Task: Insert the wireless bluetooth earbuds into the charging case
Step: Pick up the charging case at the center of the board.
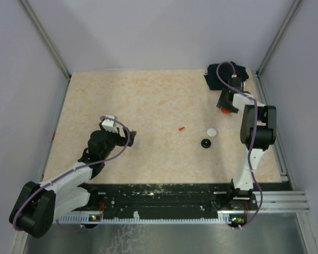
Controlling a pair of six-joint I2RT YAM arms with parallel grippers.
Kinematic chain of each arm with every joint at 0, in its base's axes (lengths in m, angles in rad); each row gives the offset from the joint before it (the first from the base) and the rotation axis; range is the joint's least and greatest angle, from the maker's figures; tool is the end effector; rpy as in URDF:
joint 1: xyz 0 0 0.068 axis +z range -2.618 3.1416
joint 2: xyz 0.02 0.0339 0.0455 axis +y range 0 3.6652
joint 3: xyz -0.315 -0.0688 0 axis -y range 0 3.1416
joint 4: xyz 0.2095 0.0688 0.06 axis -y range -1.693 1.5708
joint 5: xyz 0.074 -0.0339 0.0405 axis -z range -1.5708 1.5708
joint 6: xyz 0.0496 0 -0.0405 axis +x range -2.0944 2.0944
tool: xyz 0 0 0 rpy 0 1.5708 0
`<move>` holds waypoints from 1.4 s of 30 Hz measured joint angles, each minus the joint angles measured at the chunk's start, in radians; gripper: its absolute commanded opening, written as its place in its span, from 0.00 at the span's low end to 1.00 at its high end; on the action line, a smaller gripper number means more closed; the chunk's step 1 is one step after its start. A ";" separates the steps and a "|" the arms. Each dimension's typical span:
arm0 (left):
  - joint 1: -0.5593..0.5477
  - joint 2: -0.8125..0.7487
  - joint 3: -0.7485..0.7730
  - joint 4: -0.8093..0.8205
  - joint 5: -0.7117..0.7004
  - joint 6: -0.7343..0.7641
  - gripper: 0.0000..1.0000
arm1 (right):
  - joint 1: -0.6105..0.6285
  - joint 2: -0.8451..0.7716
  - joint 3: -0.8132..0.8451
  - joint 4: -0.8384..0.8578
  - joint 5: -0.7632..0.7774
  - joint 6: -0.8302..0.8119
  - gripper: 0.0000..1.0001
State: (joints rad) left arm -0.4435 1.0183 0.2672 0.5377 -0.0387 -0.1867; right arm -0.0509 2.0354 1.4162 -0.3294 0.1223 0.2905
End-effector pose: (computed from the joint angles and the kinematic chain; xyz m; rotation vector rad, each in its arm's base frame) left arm 0.1539 -0.0710 0.2563 0.2030 1.7919 -0.4175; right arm 0.4375 -0.0283 0.2222 0.4750 2.4646 -0.0561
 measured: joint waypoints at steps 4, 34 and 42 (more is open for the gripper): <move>0.000 0.000 0.000 0.000 0.012 -0.002 1.00 | 0.000 0.000 0.000 0.000 -0.005 -0.013 0.58; 0.000 -0.012 0.067 0.073 0.291 -0.210 1.00 | 0.435 -0.552 -0.437 0.258 -0.226 -0.211 0.43; 0.000 -0.026 0.167 0.023 0.370 -0.282 0.99 | 0.616 -0.692 -0.562 0.383 -0.290 -0.317 0.43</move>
State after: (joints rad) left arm -0.4435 0.9928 0.4339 0.5610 0.3313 -0.4683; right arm 0.5648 1.3434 0.8547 0.0532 -0.1677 -0.0269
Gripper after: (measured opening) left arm 0.998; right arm 0.509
